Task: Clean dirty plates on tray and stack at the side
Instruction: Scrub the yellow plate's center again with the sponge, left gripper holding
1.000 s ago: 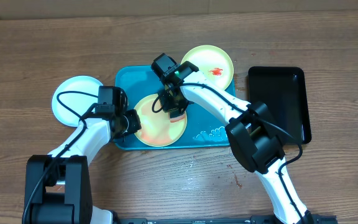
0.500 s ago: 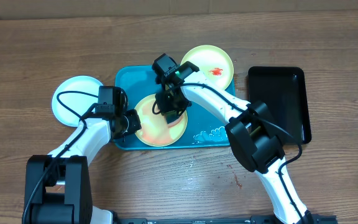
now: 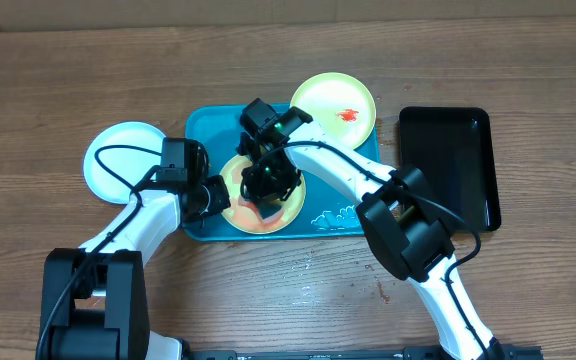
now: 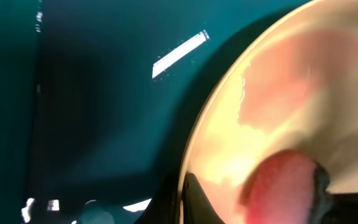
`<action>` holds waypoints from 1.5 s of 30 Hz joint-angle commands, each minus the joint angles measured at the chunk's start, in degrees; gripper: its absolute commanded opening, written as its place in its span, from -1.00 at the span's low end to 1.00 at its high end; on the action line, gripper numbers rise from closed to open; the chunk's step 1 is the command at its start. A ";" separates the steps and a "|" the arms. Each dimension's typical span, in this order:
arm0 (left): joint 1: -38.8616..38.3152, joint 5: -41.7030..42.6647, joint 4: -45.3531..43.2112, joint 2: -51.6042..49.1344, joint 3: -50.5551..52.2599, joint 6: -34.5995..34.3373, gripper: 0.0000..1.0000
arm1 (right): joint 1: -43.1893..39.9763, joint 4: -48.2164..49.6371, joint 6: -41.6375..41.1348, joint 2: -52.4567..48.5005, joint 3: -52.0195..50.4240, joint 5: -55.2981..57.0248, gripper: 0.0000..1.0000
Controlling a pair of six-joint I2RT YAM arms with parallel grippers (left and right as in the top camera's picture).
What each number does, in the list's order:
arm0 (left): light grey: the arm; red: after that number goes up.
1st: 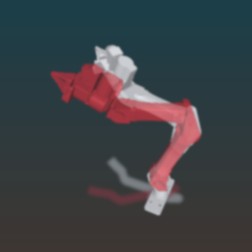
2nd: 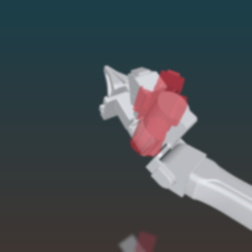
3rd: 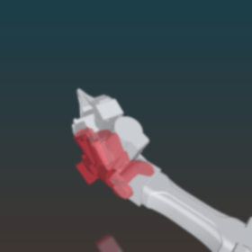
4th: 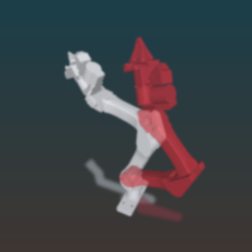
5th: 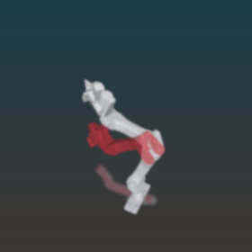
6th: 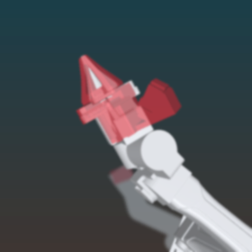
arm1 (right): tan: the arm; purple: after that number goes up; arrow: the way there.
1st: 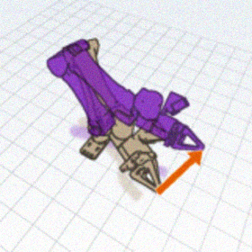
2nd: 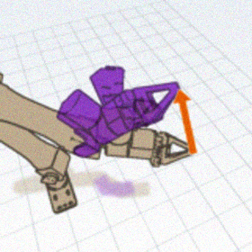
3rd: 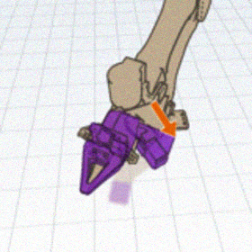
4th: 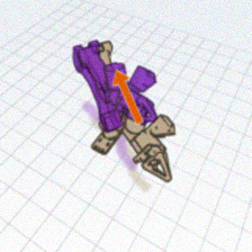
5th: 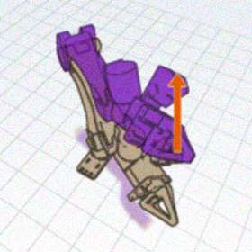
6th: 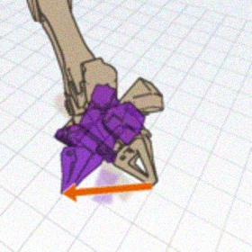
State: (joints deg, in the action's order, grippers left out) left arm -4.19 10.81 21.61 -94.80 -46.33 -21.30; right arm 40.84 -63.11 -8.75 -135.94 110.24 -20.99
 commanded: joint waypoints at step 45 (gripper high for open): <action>-0.68 -5.01 10.27 0.28 -6.54 7.76 -0.92 | -4.87 -7.54 2.08 5.27 14.86 1.18 -0.92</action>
State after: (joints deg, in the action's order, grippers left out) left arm -5.17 9.34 29.52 -94.96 -49.47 -19.00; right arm 38.02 -69.93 -6.09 -136.16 120.11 -18.61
